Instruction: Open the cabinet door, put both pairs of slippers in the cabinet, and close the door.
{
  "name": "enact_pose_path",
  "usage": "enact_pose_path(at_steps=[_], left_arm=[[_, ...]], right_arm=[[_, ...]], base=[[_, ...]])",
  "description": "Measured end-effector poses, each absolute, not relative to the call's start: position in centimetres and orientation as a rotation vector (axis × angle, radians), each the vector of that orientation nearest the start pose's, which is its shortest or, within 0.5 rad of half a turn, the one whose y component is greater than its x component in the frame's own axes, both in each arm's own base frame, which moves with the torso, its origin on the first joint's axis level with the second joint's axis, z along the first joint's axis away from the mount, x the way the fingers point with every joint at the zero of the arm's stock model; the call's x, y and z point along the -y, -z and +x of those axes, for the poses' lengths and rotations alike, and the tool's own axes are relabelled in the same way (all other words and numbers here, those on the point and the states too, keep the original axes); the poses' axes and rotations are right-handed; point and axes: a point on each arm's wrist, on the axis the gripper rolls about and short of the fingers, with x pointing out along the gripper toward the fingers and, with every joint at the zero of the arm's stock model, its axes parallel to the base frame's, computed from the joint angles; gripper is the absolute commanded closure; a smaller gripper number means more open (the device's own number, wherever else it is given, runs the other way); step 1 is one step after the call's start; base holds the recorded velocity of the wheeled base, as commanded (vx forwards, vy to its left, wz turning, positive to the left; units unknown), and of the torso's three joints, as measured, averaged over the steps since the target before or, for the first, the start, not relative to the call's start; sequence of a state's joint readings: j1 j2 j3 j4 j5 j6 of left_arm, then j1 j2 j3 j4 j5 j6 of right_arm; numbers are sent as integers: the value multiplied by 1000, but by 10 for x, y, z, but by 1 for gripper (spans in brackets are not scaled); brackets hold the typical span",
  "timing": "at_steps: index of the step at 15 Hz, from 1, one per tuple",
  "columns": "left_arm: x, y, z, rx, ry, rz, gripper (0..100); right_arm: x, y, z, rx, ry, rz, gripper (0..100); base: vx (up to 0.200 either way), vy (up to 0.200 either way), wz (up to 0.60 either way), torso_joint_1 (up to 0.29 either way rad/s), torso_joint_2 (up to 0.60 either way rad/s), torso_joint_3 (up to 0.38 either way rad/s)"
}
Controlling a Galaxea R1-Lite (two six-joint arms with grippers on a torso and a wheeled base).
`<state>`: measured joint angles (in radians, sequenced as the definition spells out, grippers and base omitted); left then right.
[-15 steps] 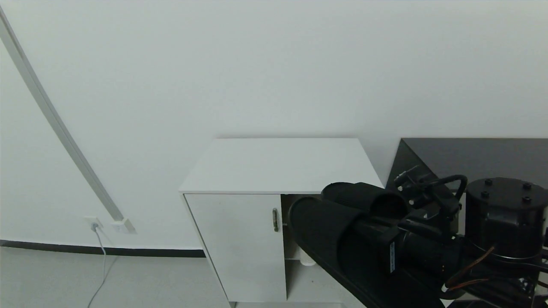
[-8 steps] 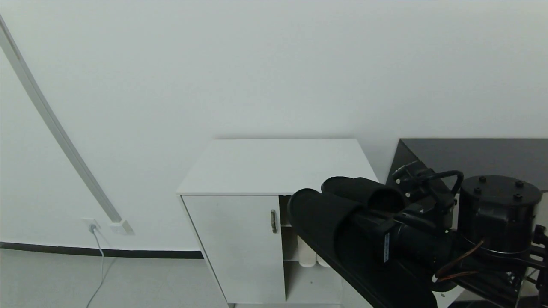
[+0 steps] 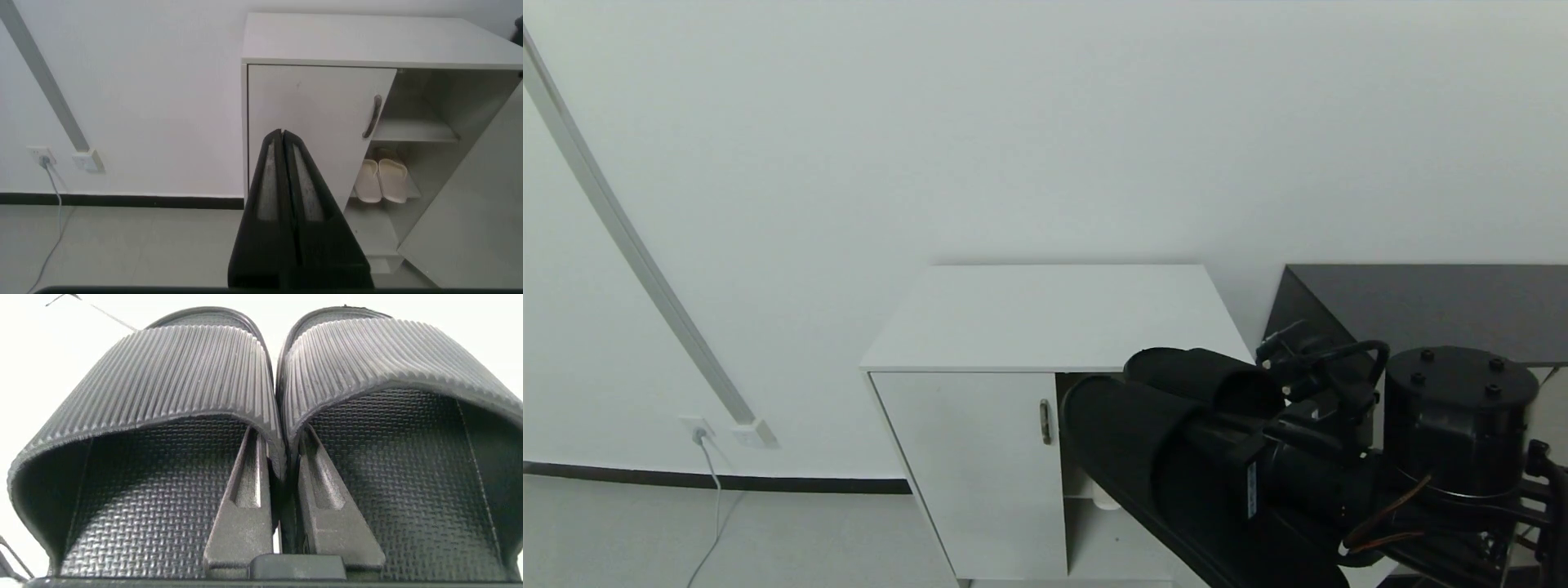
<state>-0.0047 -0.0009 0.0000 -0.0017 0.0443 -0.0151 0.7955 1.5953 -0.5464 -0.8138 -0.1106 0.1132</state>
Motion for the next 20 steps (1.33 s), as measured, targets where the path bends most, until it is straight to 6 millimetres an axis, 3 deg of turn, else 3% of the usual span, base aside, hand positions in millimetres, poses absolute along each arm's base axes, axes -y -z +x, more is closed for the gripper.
enact_pose_path(at_steps=[7,14,20], left_arm=[[-1,-76,-23,2,-40,-16,100],[-1,-76,-23,2,-40,-14,100],[-1,-76,-23,2,-40,-14,100]], right_arm=[[-181,-157,181,-272,-666,-4,100],[-189,-162,174,-226,-711,8,100],[-185,-152,171,-248,-709,-25,100]], base=[[0,0,0,-168,378,205],[0,0,0,-221,541,310],[0,0,0,-196,516,317]])
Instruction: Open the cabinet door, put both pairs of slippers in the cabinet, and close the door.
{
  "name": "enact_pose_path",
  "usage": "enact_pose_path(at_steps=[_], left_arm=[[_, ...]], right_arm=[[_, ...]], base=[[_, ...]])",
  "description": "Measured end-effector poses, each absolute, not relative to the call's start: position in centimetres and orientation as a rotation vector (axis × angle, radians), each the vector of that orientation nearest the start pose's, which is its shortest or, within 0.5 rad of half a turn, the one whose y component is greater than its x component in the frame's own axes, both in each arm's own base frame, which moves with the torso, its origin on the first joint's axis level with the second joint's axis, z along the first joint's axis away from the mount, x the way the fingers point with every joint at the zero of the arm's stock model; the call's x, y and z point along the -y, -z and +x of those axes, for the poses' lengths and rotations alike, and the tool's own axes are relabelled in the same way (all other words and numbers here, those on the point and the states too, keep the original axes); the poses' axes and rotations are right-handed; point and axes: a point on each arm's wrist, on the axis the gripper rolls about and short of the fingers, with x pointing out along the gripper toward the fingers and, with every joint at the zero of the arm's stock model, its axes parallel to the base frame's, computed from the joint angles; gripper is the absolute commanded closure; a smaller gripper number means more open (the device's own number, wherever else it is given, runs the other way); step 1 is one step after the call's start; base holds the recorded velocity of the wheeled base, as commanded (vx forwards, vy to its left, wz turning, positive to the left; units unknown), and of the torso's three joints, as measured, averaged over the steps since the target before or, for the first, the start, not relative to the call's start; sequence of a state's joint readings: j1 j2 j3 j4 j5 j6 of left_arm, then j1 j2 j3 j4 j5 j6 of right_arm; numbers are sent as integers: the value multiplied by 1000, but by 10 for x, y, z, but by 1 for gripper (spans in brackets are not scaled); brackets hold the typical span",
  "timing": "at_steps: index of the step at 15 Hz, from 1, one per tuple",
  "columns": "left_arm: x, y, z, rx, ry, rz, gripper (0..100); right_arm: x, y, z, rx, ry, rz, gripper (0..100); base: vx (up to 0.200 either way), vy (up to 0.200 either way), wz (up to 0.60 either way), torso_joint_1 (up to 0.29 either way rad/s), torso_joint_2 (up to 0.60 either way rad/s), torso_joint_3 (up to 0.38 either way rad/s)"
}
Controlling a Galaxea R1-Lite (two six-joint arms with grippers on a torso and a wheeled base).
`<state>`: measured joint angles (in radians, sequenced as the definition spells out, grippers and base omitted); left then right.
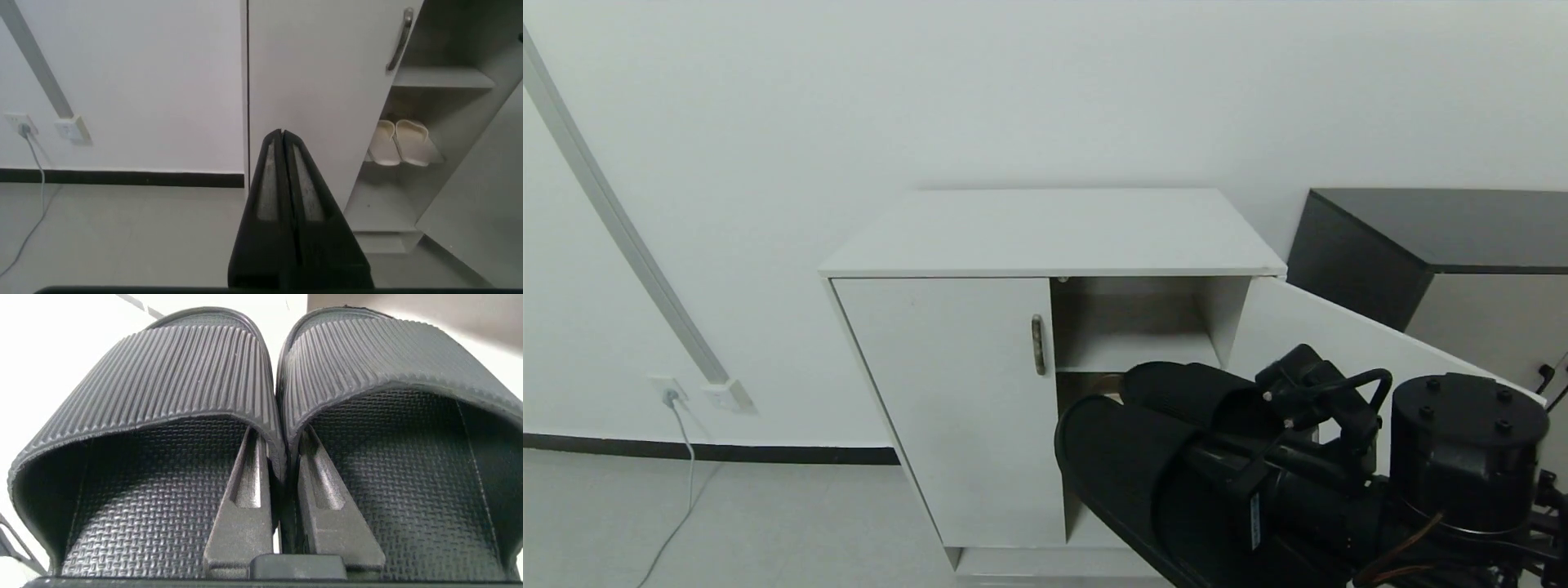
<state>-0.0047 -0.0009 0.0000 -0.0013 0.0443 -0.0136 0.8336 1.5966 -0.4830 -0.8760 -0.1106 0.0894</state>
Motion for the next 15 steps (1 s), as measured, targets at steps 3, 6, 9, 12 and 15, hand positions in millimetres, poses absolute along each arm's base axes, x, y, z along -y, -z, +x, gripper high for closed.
enact_pose_path(at_steps=[3,6,9,12,15], left_arm=[[-1,-76,-23,2,-40,-13,100],[-1,-76,-23,2,-40,-13,100],[-1,-76,-23,2,-40,-14,100],[-1,-76,-23,3,-40,-13,100],[-1,-75,-23,1,-40,-13,100]], right_arm=[[-186,-150,172,-257,-708,-29,100],[-186,-148,172,-263,-708,-32,100],[-187,-147,173,-269,-707,-34,100],[-187,-146,173,-271,-708,-36,100],[-186,-145,173,-274,-707,-38,100]], base=[[0,0,0,-170,487,325],[0,0,0,-154,478,326],[0,0,0,-129,463,342],[0,0,0,-97,458,356],[0,0,0,-48,408,347]])
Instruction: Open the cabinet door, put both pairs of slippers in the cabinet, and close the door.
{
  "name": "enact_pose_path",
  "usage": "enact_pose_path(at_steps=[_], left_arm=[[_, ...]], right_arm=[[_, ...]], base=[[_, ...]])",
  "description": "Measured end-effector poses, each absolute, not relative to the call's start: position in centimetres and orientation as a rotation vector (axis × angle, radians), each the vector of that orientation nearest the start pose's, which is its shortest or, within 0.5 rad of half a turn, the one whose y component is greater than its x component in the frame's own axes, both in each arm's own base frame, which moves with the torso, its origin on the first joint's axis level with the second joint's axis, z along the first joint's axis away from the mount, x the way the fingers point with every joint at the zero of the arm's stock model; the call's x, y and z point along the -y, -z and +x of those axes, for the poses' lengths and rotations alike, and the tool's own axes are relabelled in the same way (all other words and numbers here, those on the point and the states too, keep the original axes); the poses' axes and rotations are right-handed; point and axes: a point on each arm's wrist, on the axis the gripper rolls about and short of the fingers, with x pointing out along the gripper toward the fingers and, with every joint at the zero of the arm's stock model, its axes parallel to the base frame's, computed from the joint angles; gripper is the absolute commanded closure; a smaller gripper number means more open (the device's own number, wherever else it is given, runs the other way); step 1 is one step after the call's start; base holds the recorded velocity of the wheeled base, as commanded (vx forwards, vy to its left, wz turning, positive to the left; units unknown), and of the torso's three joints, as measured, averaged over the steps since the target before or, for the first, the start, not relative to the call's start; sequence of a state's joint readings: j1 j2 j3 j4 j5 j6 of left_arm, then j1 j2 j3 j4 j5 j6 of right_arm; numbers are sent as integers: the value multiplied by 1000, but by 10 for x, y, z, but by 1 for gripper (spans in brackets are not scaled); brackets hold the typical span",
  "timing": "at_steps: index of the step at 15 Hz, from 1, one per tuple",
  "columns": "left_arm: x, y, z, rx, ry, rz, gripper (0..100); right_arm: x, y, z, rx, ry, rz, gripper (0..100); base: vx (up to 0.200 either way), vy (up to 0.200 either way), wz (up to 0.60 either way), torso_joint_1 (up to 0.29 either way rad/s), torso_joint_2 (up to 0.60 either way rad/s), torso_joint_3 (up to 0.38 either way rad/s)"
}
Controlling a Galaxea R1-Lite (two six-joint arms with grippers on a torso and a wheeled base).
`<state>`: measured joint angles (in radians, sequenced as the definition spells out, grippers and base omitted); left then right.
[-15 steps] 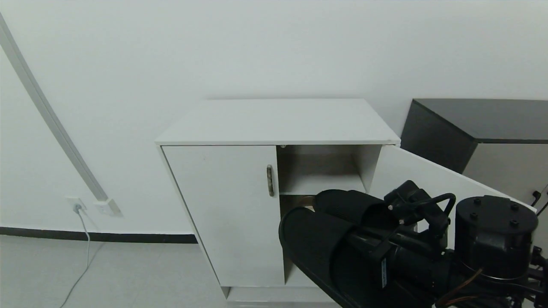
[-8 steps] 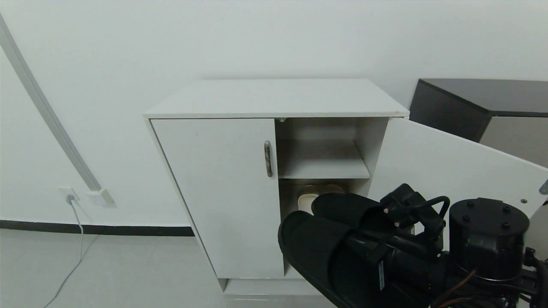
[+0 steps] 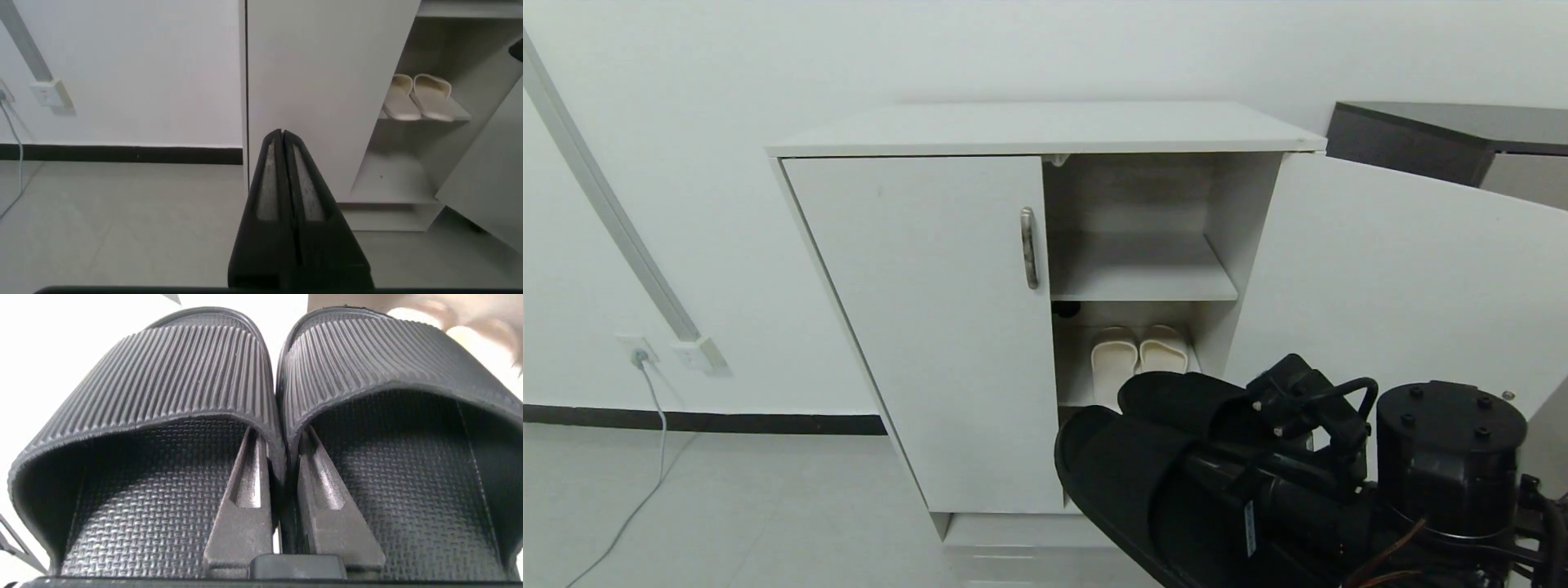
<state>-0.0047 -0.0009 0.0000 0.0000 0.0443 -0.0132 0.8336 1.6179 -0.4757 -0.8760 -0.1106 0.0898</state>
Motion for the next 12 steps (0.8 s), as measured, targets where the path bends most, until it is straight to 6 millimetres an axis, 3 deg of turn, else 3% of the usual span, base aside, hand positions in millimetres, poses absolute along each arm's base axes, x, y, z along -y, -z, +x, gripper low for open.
enact_pose_path(at_steps=[12], left_arm=[[-1,-76,-23,4,-41,-15,100]], right_arm=[[-189,-135,176,-295,-682,-69,100]], base=[[0,0,0,-2,41,37]])
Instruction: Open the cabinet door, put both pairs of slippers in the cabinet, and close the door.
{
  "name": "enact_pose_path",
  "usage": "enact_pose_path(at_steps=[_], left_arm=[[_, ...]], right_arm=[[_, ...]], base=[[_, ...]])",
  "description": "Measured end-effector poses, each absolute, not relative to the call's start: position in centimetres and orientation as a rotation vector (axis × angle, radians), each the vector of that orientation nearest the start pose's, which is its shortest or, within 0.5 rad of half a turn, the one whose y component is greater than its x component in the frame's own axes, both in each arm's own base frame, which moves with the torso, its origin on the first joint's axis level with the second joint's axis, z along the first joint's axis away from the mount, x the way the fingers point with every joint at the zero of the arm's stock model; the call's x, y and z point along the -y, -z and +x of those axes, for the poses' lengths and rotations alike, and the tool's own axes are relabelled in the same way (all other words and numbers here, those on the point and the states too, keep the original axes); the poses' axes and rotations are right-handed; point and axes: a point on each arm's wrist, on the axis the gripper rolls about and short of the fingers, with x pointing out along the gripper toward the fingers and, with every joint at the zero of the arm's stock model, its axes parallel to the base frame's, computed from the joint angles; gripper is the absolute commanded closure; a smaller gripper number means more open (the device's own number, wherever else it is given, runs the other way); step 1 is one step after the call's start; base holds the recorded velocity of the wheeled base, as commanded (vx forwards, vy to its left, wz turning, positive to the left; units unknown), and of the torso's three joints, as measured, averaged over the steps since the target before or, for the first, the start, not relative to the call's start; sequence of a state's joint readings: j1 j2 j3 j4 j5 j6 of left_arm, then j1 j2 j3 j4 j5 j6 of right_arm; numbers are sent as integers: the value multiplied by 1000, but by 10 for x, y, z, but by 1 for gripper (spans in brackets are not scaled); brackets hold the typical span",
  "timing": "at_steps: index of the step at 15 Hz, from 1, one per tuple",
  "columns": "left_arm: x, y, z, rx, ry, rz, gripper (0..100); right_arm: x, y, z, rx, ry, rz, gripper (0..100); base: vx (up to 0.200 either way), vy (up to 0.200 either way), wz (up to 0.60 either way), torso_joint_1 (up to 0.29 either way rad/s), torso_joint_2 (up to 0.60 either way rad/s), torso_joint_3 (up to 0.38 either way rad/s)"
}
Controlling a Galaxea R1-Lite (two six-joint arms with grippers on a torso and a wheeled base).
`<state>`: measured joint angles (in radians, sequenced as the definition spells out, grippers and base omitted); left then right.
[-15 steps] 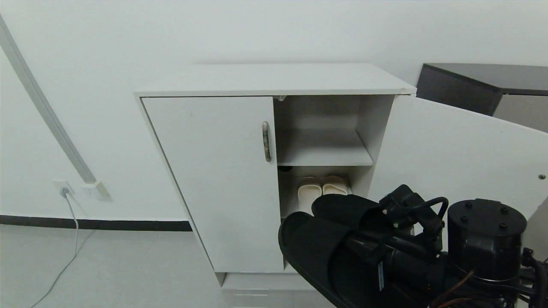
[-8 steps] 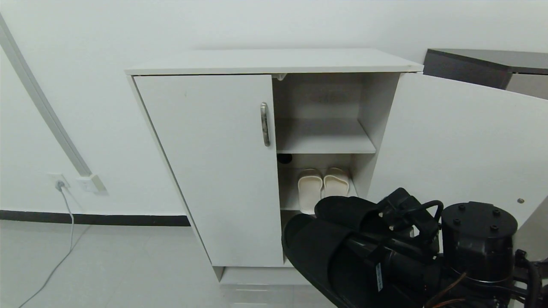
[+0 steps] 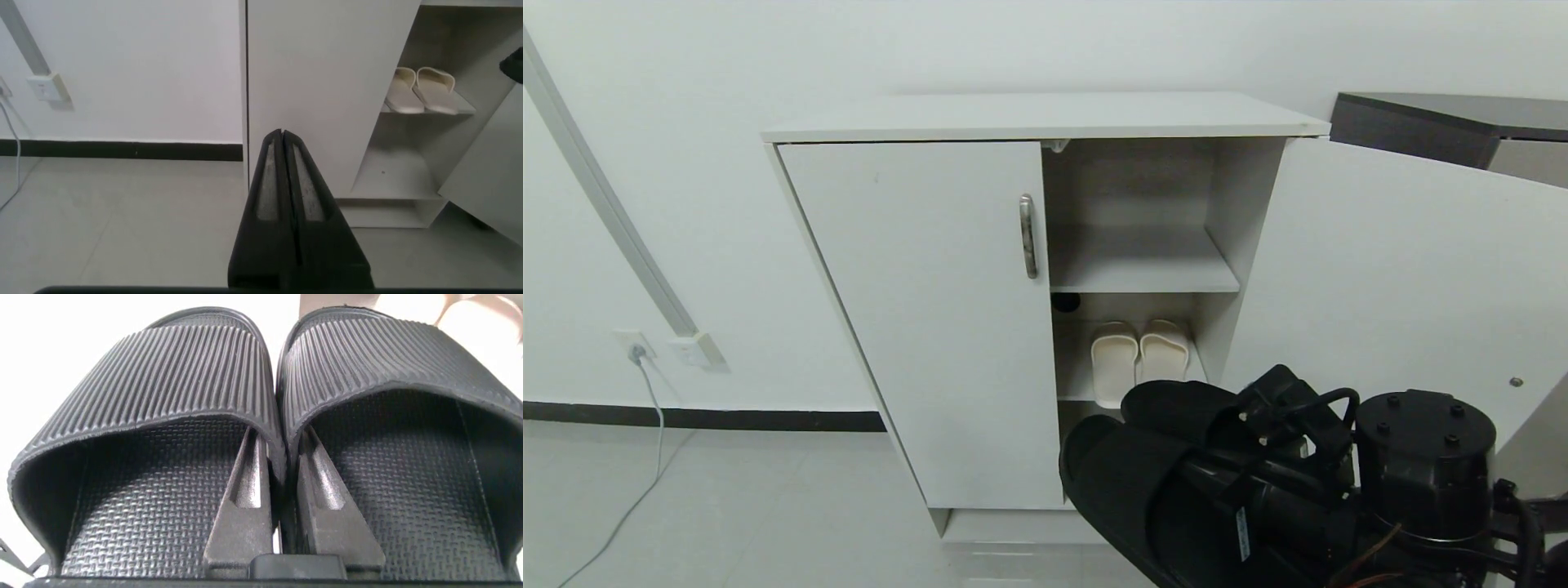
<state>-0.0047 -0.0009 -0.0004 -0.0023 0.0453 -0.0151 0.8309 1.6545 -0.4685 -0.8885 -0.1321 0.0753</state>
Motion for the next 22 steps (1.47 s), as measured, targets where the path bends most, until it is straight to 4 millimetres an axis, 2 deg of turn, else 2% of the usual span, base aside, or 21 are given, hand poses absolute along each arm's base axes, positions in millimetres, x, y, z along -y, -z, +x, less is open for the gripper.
enact_pose_path(at_steps=[5,10,15,18,22], left_arm=[[-1,-76,-23,2,-43,-15,100],[-1,-76,-23,2,-42,-13,100],[-1,-76,-23,2,-42,-12,100],[-1,-76,-23,2,-42,-12,100],[-1,-76,-23,2,-43,-12,100]], right_arm=[[-193,-131,181,-255,-648,-62,100],[-219,-143,204,-278,-344,-84,100],[-257,-192,218,-256,-156,-4,100],[-266,-220,228,-227,-94,15,100],[-269,-230,239,-217,-67,26,100]], base=[[0,0,0,3,154,145],[0,0,0,0,0,0],[0,0,0,0,0,0],[0,0,0,0,0,0],[0,0,0,0,0,0]])
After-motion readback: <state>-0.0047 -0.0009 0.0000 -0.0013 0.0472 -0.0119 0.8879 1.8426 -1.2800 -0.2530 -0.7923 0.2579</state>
